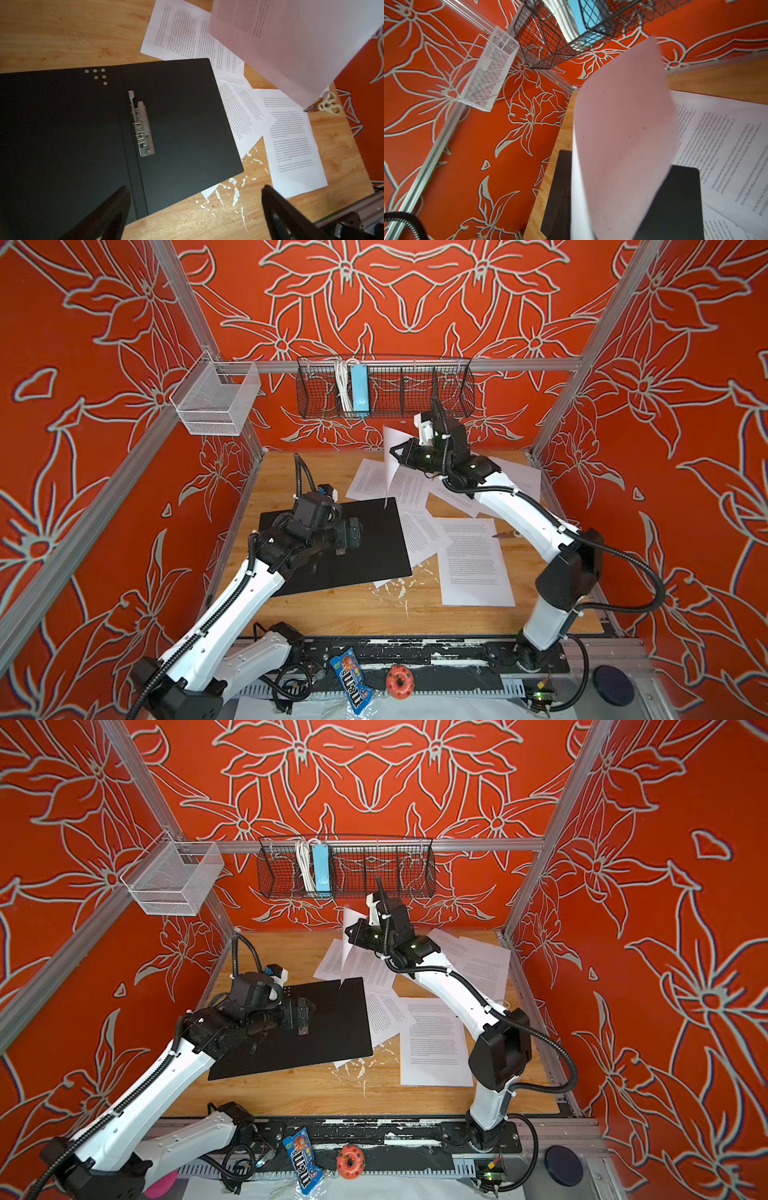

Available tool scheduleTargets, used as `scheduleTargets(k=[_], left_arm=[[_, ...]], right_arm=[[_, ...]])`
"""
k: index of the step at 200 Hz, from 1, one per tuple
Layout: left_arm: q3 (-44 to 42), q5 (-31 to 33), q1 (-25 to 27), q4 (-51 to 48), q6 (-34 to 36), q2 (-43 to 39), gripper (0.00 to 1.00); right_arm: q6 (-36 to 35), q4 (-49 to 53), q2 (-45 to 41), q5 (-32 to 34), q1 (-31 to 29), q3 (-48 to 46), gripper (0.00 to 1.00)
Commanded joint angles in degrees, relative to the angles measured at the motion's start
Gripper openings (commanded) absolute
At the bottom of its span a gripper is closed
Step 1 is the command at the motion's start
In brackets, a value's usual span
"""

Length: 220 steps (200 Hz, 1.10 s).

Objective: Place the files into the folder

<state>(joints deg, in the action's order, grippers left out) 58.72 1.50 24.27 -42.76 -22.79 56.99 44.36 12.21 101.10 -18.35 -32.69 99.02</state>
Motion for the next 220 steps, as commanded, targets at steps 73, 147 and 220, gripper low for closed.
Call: scheduleTargets(k=[73, 147, 220], left_arm=[[-3.61, -5.27, -5.07, 0.57, 0.3, -2.76, 0.98], [-4.05, -7.88, -6.13, 1.45, 0.4, -1.89, 0.98], [-4.49, -9.65, -6.79, 2.06, 0.36, -1.76, 0.98]], right_arm=[[11.52, -24.88, -1.85, 25.63, -2.75, -35.78, 0.0], [26.16, -26.41, -5.46, 33.85, -10.72, -44.15, 0.0], [33.95, -20.25, -3.75, 34.15, -15.67, -39.99, 0.0]])
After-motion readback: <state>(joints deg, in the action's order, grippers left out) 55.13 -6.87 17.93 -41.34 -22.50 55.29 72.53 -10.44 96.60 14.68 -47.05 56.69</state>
